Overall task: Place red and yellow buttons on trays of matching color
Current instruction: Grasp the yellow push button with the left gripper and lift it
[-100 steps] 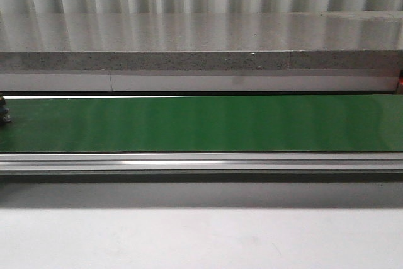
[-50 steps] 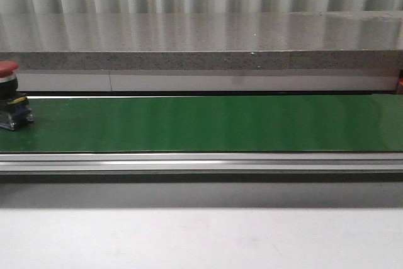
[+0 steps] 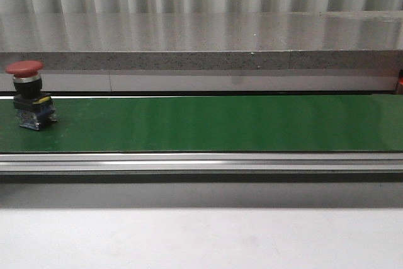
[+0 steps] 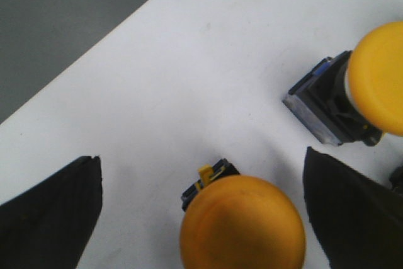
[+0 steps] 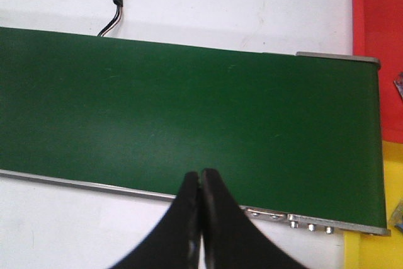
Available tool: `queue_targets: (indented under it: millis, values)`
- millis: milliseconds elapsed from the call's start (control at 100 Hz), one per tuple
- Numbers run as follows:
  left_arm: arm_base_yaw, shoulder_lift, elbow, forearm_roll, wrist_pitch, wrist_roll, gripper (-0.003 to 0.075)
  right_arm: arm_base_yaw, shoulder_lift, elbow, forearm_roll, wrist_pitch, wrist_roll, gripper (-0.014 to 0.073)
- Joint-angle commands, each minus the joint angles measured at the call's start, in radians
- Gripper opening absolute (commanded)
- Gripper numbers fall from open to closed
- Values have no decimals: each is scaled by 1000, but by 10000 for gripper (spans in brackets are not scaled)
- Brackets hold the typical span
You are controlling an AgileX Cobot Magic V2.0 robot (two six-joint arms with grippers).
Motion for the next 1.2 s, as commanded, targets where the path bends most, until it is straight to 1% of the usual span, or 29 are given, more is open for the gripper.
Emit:
queue_targets:
  millis: [0,50,100,170,220,240,290,310,340,390,630,750,880,960,1080,1190]
  values:
    - [2,-31,-29,-4,-53,-8,617,-1,-15,-24,4,-51,-8,-67]
    - [2,-31,-29,-4,-53,-8,600,-1,-15,-24,4,-51,-8,-67]
    - [2,-31,-29,-4,-53,-8,554,-1,-15,-24,4,-51,-8,-67]
    - [2,-31,-29,-4,-50,-8,447,-1,-15,-24,4,-51,-8,-67]
    - [2,-33,-29,-4,-41,-8,333,-1,-15,-24,4,-51,-8,-67]
    - [2,-35,-29,-4,-36,-8,302,-1,-15,-24,4,-51,-8,-67]
    - [2,-42,-29,-4,-23,-8,176,-1,-15,-24,4,-51,-8,-67]
    - [2,-47,-29,-5,-21,-8,145,-1,-15,-24,4,-51,-8,-67]
    - [2,-55,-29,-10,-14,-8,69,-1,-15,-24,4,-51,-8,-67]
    - [2,-72,-29,-15,-6,-8,-23,-1,-15,-24,4,-51,-8,-67]
    - [-3,-209,-29,-41,49,-8,-20,-1,-15,-24,4,-51,-8,-67]
    - [-52,-302,-29,-44,78,-8,-20,-1,-15,-24,4,-51,-8,-67]
    - [-161,-388,-29,-44,102,6,-20,-1,-15,-24,4,-51,-8,-67]
    - [-237,-428,-29,-44,115,39,-20,-1,-15,-24,4,-51,-8,-67]
    - [-361,-443,-29,-44,117,84,-20,-1,-15,-24,4,-51,-8,-67]
    - [-435,-428,-29,-25,117,91,-20,-1,-15,-24,4,-51,-8,-67]
